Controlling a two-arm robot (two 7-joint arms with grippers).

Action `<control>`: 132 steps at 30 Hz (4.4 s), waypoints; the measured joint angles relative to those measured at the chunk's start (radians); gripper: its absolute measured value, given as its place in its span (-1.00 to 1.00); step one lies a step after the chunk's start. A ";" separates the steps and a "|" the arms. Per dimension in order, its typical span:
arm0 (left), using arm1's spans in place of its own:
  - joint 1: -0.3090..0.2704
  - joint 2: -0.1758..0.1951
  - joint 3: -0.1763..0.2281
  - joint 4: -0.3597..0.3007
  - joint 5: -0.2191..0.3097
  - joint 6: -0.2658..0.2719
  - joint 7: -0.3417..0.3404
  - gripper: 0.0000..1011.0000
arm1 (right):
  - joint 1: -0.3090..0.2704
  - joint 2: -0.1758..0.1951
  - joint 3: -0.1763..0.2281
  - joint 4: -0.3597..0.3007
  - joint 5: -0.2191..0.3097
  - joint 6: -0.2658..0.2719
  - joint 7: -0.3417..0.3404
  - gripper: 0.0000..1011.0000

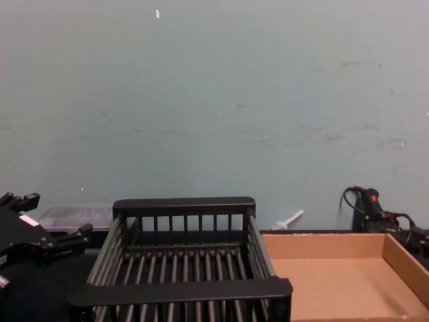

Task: Pick up the white tape and place it into the black box , Pick up the silver tape and place it into the brown box.

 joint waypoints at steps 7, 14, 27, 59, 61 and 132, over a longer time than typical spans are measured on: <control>0.000 0.000 0.000 0.000 0.000 0.000 0.000 0.98 | 0.000 0.000 0.000 0.000 0.000 0.000 0.000 0.98; 0.000 0.000 0.000 0.000 0.000 0.000 0.000 0.98 | 0.000 0.000 0.000 0.000 0.000 0.000 0.000 0.98; 0.000 0.000 0.000 0.000 0.000 0.000 0.000 0.98 | 0.000 0.000 0.000 0.000 0.000 0.000 0.000 0.98; 0.000 0.000 0.000 0.000 0.000 0.000 0.000 0.98 | -0.004 -0.003 0.008 -0.002 0.000 0.000 0.010 0.98; 0.000 0.000 0.000 0.000 0.000 0.000 0.000 0.98 | -0.006 -0.005 0.013 -0.004 0.000 0.000 0.018 0.98; 0.000 0.000 0.000 0.000 0.000 0.000 0.000 0.98 | -0.404 -0.027 0.173 -0.424 0.087 0.438 0.117 0.98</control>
